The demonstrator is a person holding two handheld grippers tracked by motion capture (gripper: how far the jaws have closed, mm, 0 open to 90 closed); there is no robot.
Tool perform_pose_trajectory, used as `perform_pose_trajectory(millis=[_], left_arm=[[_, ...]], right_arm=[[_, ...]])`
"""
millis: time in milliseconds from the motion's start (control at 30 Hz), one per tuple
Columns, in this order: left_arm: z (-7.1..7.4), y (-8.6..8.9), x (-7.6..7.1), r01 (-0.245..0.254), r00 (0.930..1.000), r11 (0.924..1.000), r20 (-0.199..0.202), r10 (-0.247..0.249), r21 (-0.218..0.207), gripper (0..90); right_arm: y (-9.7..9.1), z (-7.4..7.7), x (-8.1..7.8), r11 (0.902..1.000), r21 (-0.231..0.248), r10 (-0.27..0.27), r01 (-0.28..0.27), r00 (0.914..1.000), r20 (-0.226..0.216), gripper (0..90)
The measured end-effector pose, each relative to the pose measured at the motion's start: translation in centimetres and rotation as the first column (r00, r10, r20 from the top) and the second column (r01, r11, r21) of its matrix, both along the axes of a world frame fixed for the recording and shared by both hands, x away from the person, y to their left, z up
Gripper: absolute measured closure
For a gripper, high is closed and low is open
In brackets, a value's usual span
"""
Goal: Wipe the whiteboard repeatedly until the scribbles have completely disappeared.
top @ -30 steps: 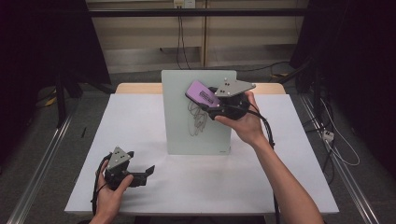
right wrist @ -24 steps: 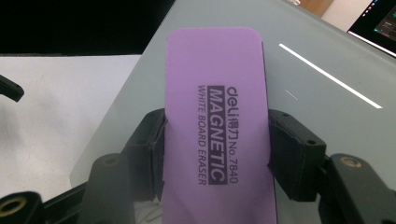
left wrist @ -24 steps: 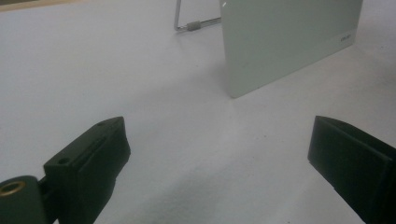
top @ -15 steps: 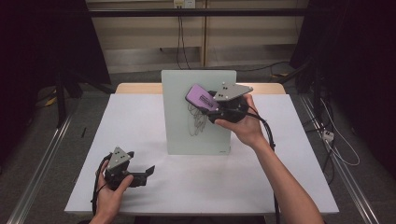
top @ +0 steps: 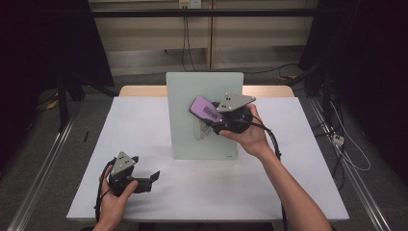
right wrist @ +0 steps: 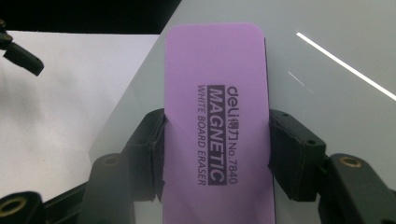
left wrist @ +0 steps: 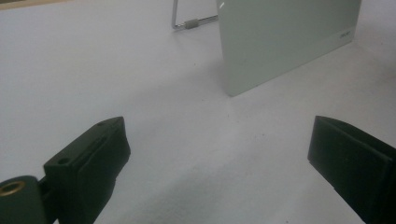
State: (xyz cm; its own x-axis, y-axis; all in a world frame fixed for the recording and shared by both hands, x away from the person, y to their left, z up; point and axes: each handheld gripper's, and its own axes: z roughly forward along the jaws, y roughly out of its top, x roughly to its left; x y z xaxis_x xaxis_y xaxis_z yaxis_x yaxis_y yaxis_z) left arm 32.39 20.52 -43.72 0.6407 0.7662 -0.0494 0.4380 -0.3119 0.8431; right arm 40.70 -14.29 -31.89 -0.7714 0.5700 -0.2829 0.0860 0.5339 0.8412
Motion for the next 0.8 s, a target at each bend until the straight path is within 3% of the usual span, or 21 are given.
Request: perform_pose_trajectory(millis=[433,600,800], left_arm=[[0.0,0.0,0.0,0.002,1.0000,1.0000,0.000,-0.002,0.009,5.1],[-0.1,0.0,0.1,0.001,1.0000,1.0000,-0.002,-0.001,0.007,5.1],[0.0,0.0,0.0,0.003,1.0000,1.0000,0.001,-0.003,0.009,5.1]], right_arm=[[1.1,-2.1,-0.7,0.9985,-0.047,0.026,-0.028,0.9989,-0.038,41.8],[1.2,-1.7,-0.8,0.9981,-0.059,0.015,-0.016,0.9995,-0.027,41.8],[0.1,0.2,-0.3,0.9995,-0.025,-0.019,0.019,0.9998,0.003,41.8]])
